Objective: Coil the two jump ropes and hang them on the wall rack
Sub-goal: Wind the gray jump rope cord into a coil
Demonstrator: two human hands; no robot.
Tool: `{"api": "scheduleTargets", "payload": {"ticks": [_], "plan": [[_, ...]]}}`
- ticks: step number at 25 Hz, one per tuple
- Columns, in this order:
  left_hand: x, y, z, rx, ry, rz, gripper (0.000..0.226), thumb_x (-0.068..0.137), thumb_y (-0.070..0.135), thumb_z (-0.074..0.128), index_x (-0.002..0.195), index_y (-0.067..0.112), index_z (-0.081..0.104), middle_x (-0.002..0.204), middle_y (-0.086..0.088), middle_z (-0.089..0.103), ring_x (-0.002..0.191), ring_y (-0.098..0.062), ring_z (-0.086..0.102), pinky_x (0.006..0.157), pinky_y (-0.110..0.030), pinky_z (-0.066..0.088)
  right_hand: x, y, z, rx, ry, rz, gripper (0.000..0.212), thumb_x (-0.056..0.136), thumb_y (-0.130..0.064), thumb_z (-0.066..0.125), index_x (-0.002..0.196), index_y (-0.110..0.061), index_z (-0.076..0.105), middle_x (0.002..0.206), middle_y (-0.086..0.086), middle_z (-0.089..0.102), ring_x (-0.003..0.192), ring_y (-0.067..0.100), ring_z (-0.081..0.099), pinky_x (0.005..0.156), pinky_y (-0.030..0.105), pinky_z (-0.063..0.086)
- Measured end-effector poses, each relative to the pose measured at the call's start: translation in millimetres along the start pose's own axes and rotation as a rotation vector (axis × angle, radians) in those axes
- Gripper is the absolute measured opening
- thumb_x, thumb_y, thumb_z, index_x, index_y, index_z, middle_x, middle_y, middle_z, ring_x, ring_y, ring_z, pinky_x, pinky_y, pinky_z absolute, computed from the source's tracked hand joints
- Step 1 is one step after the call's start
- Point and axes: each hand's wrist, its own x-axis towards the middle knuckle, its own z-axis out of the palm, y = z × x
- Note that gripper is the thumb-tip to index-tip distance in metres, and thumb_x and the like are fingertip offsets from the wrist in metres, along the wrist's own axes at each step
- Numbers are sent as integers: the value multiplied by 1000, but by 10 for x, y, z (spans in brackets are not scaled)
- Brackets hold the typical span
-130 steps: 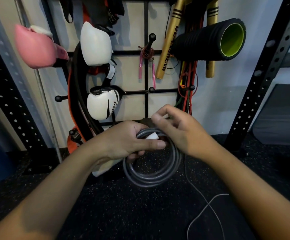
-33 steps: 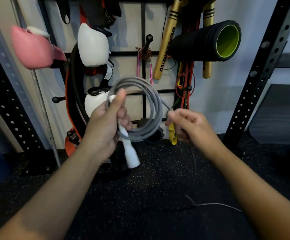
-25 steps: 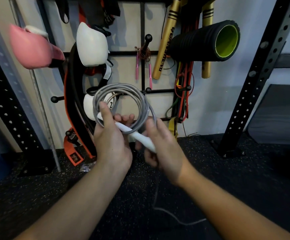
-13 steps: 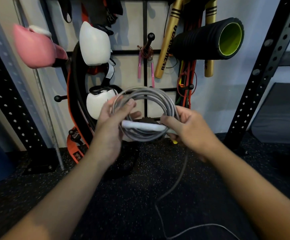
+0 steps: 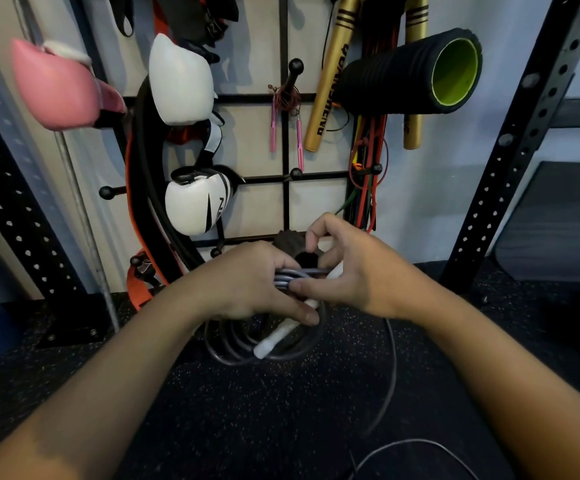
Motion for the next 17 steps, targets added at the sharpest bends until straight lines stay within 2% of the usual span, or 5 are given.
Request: {"api": "scheduleTargets", "payload": {"ticks": [5, 7, 9, 12, 17], "plan": [[-10, -99, -8, -232, 38, 103, 27, 70, 41, 90, 89, 25, 78, 91, -8, 78, 91, -30, 72, 89, -51, 54, 46, 11, 58, 164, 111, -4, 39, 80, -45, 83, 99, -24, 56, 72, 9, 66, 57, 11, 48, 53, 28, 38], [-51, -132, -16, -372, 35, 117, 23, 73, 38, 88, 90, 25, 79, 90, -11, 78, 70, -22, 71, 70, -37, 60, 50, -1, -1, 202, 89, -15, 28, 85, -49, 76, 96, -28, 62, 67, 4, 64, 54, 13, 48, 50, 28, 37], [-52, -150, 1, -637, 78, 92, 19, 75, 34, 81, 91, 23, 80, 89, -12, 79, 43, -7, 51, 41, -19, 42, 42, 19, -91, 366, 84, 34, 30, 94, -56, 60, 86, -29, 70, 58, -4, 53, 46, 14, 39, 44, 26, 30], [38, -138, 37, -1111, 301, 127, 22, 80, 30, 75, 94, 12, 76, 100, -13, 79, 35, -2, 35, 36, -14, 32, 32, 100, -192, 551, 138, 153, 57, 96, -69, 44, 87, -19, 69, 55, -4, 42, 45, 16, 29, 45, 25, 22], [123, 126, 344, -1513, 738, -5, 40, 85, 34, 76, 113, 5, 70, 82, 2, 67, 41, -2, 36, 41, -16, 37, -11, -17, 187, 494, 195, 122, 54, 87, -70, 57, 107, -21, 69, 70, -1, 68, 64, 20, 60, 63, 47, 56]]}}
